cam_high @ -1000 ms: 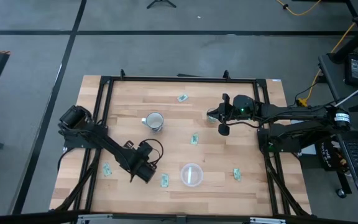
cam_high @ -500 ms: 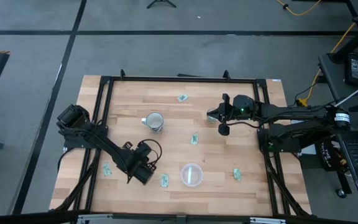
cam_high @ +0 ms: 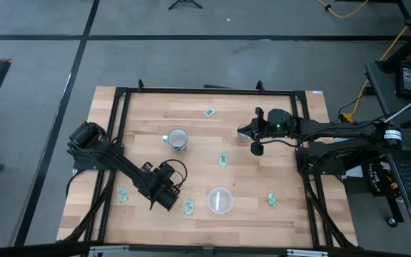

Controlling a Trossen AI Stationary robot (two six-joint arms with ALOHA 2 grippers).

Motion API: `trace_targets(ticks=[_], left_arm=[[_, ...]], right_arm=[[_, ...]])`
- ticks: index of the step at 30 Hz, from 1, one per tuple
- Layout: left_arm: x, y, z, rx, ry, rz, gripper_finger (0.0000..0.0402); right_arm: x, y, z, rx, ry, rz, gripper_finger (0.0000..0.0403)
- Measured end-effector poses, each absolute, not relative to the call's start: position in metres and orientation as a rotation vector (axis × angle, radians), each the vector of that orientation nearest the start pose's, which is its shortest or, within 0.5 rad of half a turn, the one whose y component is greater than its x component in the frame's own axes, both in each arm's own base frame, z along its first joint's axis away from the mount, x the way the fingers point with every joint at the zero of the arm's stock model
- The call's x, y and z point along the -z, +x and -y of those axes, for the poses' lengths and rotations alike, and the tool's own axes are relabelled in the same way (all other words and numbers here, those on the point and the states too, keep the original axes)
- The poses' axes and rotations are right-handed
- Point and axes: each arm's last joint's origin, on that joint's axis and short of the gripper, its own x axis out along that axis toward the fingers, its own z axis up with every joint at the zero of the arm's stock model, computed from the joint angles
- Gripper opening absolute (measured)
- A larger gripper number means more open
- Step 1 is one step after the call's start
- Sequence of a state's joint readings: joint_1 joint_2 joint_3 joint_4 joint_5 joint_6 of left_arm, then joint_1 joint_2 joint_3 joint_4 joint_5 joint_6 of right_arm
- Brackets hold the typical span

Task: Pick and place Stevia / Truvia into bins
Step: Put the white stevia packet into the transparent container

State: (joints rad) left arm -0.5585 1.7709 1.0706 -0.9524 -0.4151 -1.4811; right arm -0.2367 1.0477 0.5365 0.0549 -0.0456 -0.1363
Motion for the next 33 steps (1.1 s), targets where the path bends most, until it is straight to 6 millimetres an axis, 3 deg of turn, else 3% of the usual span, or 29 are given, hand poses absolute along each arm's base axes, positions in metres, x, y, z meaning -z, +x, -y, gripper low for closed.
trace_targets(ticks=[9,19,23,29,33], left_arm=[[-0.141,0.258,0.134,-0.955,-0.445,-1.220,0.0139],[-0.123,0.250,0.127,-0.961,-0.516,-1.232,0.0131],[-0.122,0.250,0.127,-0.956,-0.532,-1.236,0.0097],[-0.122,0.251,0.128,-0.944,-0.546,-1.242,0.0014],[-0.122,0.251,0.128,-0.937,-0.540,-1.250,0.0004]], right_arm=[[-0.222,0.212,0.050,0.157,-0.069,-0.464,0.0017],[-0.222,0.212,0.050,0.156,-0.069,-0.468,0.0017],[-0.222,0.212,0.050,0.156,-0.068,-0.470,0.0017],[-0.222,0.212,0.050,0.156,-0.068,-0.469,0.0017],[-0.222,0.212,0.050,0.156,-0.068,-0.469,0.0017]])
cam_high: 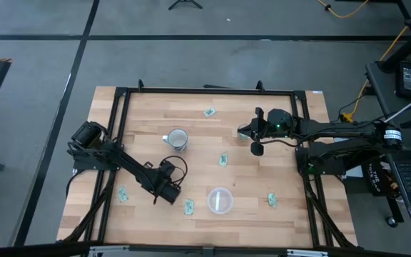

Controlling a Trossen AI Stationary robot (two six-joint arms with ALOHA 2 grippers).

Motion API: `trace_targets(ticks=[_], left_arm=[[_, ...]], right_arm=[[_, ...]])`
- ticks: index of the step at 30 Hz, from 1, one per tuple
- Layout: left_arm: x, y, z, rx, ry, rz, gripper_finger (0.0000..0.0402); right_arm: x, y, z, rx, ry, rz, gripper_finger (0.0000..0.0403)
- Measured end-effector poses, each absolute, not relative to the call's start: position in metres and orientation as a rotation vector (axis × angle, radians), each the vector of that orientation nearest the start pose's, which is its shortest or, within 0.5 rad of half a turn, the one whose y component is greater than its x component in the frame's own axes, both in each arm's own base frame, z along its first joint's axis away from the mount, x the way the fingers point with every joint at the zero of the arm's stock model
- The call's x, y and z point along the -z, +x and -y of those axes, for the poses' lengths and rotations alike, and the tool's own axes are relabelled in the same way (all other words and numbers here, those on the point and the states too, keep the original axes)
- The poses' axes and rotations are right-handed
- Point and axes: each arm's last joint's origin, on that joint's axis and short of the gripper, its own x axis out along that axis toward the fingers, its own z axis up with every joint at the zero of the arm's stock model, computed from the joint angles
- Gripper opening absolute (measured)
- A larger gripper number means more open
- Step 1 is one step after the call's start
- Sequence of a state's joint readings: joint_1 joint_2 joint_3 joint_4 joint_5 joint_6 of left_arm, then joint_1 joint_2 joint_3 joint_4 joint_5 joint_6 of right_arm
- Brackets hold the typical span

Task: Pick and place Stevia / Truvia into bins
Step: Put the white stevia packet into the transparent container

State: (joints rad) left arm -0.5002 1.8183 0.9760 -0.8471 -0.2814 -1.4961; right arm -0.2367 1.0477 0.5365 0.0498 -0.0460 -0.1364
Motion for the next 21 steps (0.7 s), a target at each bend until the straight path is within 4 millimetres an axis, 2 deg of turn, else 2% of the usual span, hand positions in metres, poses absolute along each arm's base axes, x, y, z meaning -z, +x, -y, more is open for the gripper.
trace_targets(ticks=[6,12,21], left_arm=[[-0.125,0.251,0.129,-0.877,-0.507,-1.265,0.0002],[-0.153,0.255,0.132,-0.748,-0.490,-1.214,0.0002],[-0.183,0.243,0.136,-0.628,-0.353,-1.114,0.0001]], right_arm=[[-0.222,0.212,0.050,0.156,-0.068,-0.469,0.0017],[-0.222,0.212,0.050,0.156,-0.068,-0.470,0.0017],[-0.221,0.212,0.050,0.156,-0.068,-0.471,0.0017]])
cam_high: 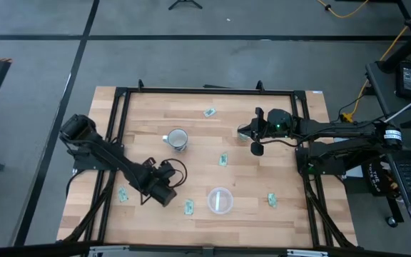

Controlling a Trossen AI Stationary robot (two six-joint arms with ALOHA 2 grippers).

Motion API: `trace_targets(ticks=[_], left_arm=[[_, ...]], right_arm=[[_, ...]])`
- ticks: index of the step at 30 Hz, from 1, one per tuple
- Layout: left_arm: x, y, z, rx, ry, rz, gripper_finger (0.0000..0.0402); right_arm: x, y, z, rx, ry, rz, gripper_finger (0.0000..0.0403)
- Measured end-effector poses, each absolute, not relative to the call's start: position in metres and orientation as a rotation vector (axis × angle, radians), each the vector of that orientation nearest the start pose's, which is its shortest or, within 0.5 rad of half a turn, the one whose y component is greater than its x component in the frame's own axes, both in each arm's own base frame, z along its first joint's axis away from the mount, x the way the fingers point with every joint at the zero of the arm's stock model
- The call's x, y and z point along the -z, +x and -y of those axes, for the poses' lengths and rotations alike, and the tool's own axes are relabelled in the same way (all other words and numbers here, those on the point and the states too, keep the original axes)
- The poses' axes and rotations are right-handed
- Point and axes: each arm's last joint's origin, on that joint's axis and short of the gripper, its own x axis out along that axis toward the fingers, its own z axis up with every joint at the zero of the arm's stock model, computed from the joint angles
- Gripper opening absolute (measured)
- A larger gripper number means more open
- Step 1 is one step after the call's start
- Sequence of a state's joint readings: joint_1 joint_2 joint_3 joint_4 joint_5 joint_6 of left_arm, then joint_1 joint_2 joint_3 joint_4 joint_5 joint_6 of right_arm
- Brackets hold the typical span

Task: Pick and place Stevia / Truvia into bins
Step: Put the white stevia packet into the transparent container

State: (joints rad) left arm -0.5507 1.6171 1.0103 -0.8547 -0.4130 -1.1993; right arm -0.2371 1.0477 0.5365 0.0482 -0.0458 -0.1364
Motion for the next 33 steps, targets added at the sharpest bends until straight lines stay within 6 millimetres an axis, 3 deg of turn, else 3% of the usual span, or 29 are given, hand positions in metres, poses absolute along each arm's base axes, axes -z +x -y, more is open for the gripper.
trace_targets(ticks=[8,15,22,33], left_arm=[[-0.208,0.232,0.138,-0.553,-0.255,-0.988,0.0001],[-0.211,0.233,0.135,-0.495,-0.160,-1.005,0.0001],[-0.213,0.242,0.127,-0.425,-0.063,-1.009,0.0001],[-0.222,0.276,0.112,-0.207,0.019,-0.907,0.0001]], right_arm=[[-0.221,0.212,0.050,0.156,-0.068,-0.471,0.0017],[-0.222,0.212,0.050,0.156,-0.068,-0.469,0.0017],[-0.222,0.212,0.050,0.192,0.085,-0.455,0.0017],[-0.220,0.209,0.049,0.172,0.013,-0.496,0.0006]])
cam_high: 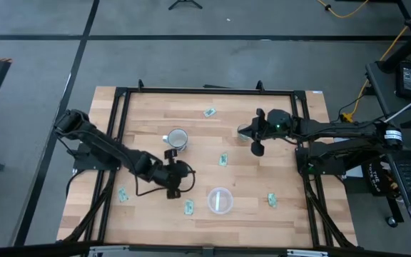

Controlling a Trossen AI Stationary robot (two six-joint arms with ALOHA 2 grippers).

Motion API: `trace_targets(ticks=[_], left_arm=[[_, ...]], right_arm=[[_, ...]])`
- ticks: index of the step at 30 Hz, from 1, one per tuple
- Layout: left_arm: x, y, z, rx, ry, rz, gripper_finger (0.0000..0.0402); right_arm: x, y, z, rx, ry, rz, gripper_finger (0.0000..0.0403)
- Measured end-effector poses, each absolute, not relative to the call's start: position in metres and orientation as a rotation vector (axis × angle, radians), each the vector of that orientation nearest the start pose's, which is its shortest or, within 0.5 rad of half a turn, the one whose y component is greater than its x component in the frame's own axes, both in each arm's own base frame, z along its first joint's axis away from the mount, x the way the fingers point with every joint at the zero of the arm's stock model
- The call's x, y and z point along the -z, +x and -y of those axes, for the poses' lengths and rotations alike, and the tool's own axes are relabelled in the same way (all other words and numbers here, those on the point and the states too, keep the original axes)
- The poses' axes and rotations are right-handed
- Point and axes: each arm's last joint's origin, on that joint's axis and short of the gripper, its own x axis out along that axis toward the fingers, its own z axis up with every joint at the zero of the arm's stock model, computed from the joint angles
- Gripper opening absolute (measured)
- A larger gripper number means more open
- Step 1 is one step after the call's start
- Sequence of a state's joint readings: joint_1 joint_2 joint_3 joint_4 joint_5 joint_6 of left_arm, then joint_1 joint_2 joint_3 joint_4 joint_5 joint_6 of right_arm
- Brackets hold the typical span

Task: Pick and place Stevia / Truvia into bins
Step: Put the white stevia packet into the transparent container

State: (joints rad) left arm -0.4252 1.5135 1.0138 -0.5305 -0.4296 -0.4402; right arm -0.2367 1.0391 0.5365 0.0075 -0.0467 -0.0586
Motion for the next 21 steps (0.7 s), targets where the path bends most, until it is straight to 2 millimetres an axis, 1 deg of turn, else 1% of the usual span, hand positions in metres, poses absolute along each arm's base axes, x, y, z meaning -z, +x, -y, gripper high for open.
trace_targets(ticks=[4,11,13,18,21], left_arm=[[-0.227,0.288,0.103,-0.137,0.024,-0.843,0.0001],[-0.234,0.303,0.092,-0.045,0.032,-0.748,0.0001],[-0.234,0.308,0.092,-0.013,0.047,-0.723,0.0001],[-0.226,0.321,0.097,0.079,0.113,-0.675,0.0001],[-0.224,0.330,0.100,0.095,0.130,-0.674,0.0001]], right_arm=[[-0.222,0.208,0.049,0.159,-0.043,-0.486,0.0005],[-0.225,0.209,0.049,0.155,-0.075,-0.459,0.0020],[-0.226,0.210,0.049,0.157,-0.078,-0.447,0.0020],[-0.226,0.210,0.049,0.157,-0.077,-0.445,0.0012],[-0.225,0.210,0.049,0.156,-0.076,-0.450,0.0008]])
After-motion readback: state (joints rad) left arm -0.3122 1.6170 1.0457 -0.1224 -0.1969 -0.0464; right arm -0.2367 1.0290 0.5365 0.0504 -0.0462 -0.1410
